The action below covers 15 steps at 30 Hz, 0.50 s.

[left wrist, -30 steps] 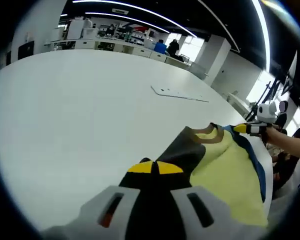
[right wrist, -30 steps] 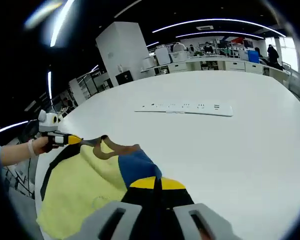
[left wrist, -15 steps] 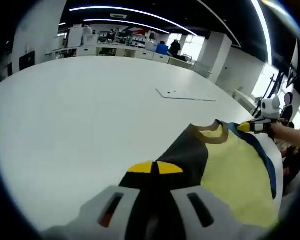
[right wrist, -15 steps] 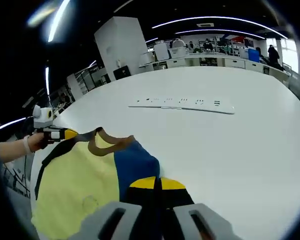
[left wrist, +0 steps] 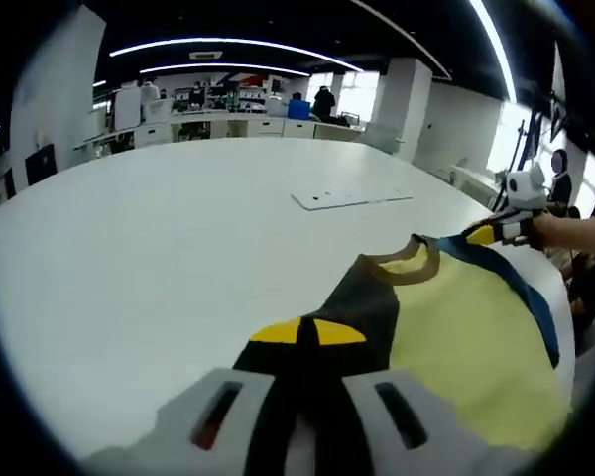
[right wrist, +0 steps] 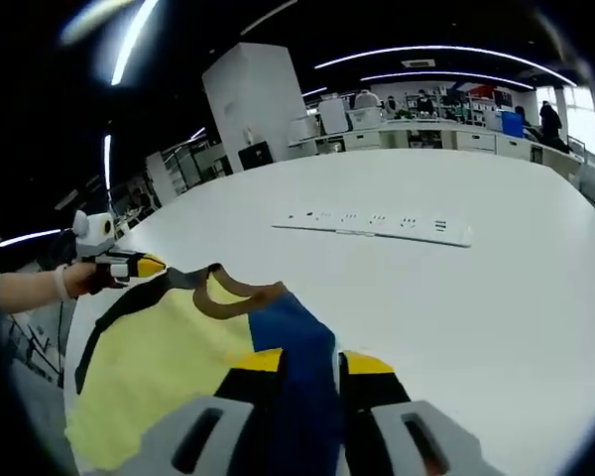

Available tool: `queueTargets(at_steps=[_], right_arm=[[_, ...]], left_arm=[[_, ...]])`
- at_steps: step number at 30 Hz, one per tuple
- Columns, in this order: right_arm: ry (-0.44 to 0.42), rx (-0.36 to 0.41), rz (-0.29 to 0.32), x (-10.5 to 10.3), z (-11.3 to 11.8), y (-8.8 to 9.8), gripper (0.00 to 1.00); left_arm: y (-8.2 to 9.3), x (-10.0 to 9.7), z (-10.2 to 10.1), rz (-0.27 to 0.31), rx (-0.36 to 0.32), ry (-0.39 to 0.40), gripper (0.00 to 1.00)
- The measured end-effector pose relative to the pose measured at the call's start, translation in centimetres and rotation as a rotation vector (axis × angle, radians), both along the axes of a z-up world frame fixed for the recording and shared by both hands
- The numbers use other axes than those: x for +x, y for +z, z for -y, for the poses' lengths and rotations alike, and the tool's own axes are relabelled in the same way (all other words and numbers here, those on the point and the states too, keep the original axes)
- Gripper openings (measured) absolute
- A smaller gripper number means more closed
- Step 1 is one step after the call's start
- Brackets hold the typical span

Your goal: Fold the garment on the visible template until the final outline fits inside the template.

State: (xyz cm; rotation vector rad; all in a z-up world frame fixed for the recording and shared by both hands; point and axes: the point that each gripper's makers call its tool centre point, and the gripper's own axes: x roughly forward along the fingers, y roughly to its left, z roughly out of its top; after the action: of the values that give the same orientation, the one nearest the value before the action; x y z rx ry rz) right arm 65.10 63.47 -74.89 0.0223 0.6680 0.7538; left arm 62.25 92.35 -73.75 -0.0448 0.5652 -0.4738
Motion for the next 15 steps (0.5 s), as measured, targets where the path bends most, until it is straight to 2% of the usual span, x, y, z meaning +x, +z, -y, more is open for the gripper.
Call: queueTargets(at_steps=[1, 4, 7, 10, 12, 15], right_arm=[[0.004, -0.001, 0.029, 0.0, 0.0, 0.4, 0.32], [0.028, -0.016, 0.06, -0.7, 0.0, 1.0, 0.49], [0.033, -0.017, 0.091, -1.1, 0.3, 2.0, 0.65], [0.038, -0.015, 0.112, -1.6, 0.5, 2.8, 0.75], [0.041, -0.023, 0.114, -2.0, 0.6, 3.1, 0.78], [0.056, -0.03, 0.136, -2.9, 0.7, 3.8, 0.88]], left_arm=[[0.2, -0.1, 0.2, 0.007, -0.001, -0.011, 0.11], [0.9, -0.6, 0.7, 0.015, -0.009, -0.041, 0.22], [1.4, -1.2, 0.9, 0.018, -0.013, -0.06, 0.43], [2.3, -1.8, 1.2, 0.047, 0.014, -0.098, 0.52], [2.7, -2.3, 1.3, 0.04, 0.002, -0.096, 0.63], [3.5, -3.2, 1.6, 0.051, 0.008, -0.121, 0.72]])
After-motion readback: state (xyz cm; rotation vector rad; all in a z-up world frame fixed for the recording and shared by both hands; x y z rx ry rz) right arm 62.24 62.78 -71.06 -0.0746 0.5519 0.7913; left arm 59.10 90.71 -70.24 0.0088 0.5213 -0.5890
